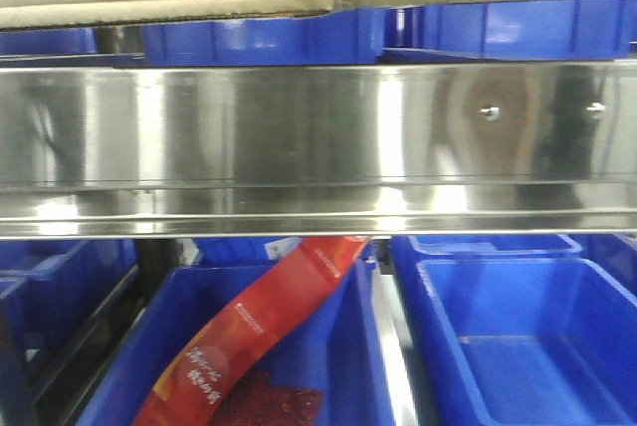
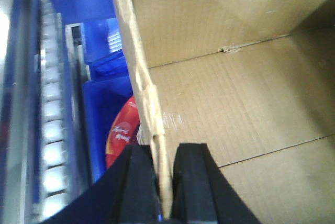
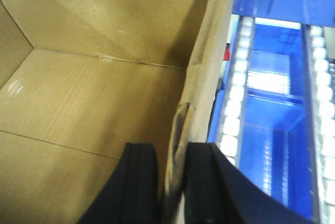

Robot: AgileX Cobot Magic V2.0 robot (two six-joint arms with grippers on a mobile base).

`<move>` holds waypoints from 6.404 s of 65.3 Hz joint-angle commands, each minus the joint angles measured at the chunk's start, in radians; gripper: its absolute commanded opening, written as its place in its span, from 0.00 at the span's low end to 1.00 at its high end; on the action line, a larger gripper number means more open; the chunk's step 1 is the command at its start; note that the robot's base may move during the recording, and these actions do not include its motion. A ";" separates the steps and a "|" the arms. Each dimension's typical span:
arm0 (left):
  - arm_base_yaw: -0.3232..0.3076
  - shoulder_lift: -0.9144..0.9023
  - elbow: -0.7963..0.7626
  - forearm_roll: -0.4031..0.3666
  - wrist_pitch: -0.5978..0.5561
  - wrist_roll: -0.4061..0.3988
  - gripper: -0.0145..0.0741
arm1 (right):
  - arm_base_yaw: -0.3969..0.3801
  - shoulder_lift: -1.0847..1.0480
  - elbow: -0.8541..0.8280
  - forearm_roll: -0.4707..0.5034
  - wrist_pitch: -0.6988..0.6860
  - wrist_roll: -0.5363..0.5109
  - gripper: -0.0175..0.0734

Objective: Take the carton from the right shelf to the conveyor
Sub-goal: 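Lift the carton off the shelf with both grippers, then hold the carton in both grippers while the base turns away, then carry the carton with both grippers over the red-framed conveyor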

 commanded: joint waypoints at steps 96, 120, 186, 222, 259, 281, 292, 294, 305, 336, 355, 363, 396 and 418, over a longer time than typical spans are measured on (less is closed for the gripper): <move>-0.007 -0.017 -0.001 0.009 -0.028 0.009 0.15 | -0.002 -0.006 -0.003 0.006 -0.049 -0.018 0.12; -0.007 -0.017 -0.001 0.009 -0.028 0.009 0.15 | -0.002 -0.006 -0.003 0.006 -0.049 -0.018 0.12; -0.007 -0.017 -0.001 0.009 -0.028 0.009 0.15 | -0.002 -0.006 -0.003 0.006 -0.049 -0.018 0.12; -0.007 -0.017 -0.001 0.009 -0.028 0.009 0.15 | -0.002 -0.006 -0.003 0.006 -0.049 -0.018 0.12; -0.003 -0.017 -0.001 0.034 -0.028 0.009 0.15 | -0.002 -0.005 -0.003 0.006 -0.051 -0.018 0.12; -0.003 -0.017 -0.001 0.097 -0.028 0.009 0.15 | -0.002 -0.005 -0.003 0.006 -0.054 -0.018 0.12; -0.003 -0.017 -0.001 0.097 -0.028 0.009 0.15 | -0.002 -0.005 -0.003 0.006 -0.054 -0.018 0.12; -0.003 -0.017 -0.001 0.097 -0.028 0.009 0.15 | -0.002 -0.005 -0.003 0.006 -0.054 -0.018 0.12; -0.003 -0.017 -0.001 0.097 -0.030 0.009 0.15 | -0.002 -0.003 -0.003 0.006 -0.055 -0.018 0.12; -0.003 -0.017 -0.001 0.095 -0.032 0.009 0.15 | -0.002 0.001 -0.003 0.006 -0.074 -0.018 0.12; -0.003 -0.017 -0.001 0.095 -0.032 0.009 0.15 | -0.002 0.001 -0.003 0.006 -0.074 -0.018 0.12; -0.003 -0.017 -0.001 0.120 -0.032 0.009 0.15 | -0.002 0.001 -0.003 0.006 -0.074 -0.018 0.12; -0.003 -0.017 -0.001 0.257 -0.032 0.009 0.15 | -0.002 0.001 -0.003 0.006 -0.076 -0.018 0.12; -0.003 -0.017 -0.001 0.277 -0.032 0.009 0.15 | -0.002 0.001 -0.003 0.006 -0.076 -0.018 0.12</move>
